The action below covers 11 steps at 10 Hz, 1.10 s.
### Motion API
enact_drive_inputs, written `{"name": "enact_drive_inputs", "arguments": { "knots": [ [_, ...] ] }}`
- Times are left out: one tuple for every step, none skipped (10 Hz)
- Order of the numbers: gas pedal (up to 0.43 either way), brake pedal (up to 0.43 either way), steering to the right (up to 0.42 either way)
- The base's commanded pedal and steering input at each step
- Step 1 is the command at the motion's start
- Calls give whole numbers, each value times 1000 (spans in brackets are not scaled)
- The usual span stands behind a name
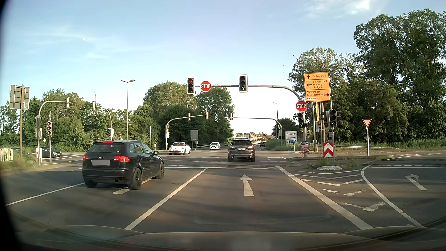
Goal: Follow the waypoints while adhering to traffic rules and regulations
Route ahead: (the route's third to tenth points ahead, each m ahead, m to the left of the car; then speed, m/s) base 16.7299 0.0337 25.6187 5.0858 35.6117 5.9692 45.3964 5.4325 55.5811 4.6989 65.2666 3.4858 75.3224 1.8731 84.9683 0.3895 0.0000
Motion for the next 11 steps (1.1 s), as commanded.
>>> {"name": "enact_drive_inputs", "arguments": {
  "knots": [
    [0, 317, 5],
    [0, 317, 5],
    [0, 317, 5],
    [0, 317, 5],
    [0, 317, 5],
    [0, 317, 5],
    [0, 311, 5],
    [0, 37, 5],
    [0, 18, 5],
    [0, 18, 5],
    [0, 18, 5]
  ]
}}
